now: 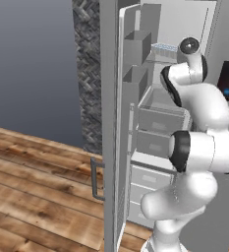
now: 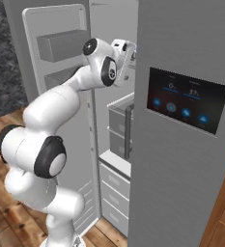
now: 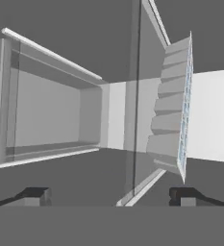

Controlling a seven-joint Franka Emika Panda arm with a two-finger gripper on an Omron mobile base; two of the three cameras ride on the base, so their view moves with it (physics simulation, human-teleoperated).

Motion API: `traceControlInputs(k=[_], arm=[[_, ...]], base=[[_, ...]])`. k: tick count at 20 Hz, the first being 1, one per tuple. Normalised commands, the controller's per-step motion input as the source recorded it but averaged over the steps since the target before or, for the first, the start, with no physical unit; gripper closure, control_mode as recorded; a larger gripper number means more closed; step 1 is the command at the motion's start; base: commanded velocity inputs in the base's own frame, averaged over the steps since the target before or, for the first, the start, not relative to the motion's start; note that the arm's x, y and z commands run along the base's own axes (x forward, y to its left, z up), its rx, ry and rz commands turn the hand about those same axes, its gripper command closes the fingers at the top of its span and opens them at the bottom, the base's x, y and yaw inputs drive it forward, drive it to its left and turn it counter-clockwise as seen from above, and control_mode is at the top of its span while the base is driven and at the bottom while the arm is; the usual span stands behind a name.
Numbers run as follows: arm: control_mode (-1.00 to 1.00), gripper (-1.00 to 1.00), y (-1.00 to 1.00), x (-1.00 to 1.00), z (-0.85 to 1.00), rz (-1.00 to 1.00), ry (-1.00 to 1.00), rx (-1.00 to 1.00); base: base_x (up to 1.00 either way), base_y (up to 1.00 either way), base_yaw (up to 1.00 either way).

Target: The ice cube tray has been filled with water. Take the tray and place it in the freezer to make ice. Close the freezer door after placing the tray.

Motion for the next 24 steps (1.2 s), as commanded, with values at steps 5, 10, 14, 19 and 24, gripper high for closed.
traceControlInputs(k=[5,10,14,19,24], arm=[[-1.0,-1.0,0.54,-0.95,-0.08,0.0,0.17,0.0],[-1.0,-1.0,0.22,-0.82,0.01,0.0,0.13,0.04],[-1.0,-1.0,0.0,-0.81,0.16,0.0,0.01,0.05],[-1.0,-1.0,-0.06,-0.72,0.07,0.0,0.0,0.09],[1.0,-1.0,-0.01,-0.46,0.0,0.0,0.0,0.06]], base=[[0.0,0.0,0.0],[0.0,0.0,0.0],[0.0,0.0,0.0],[0.0,0.0,0.0],[-0.13,0.0,0.0]])
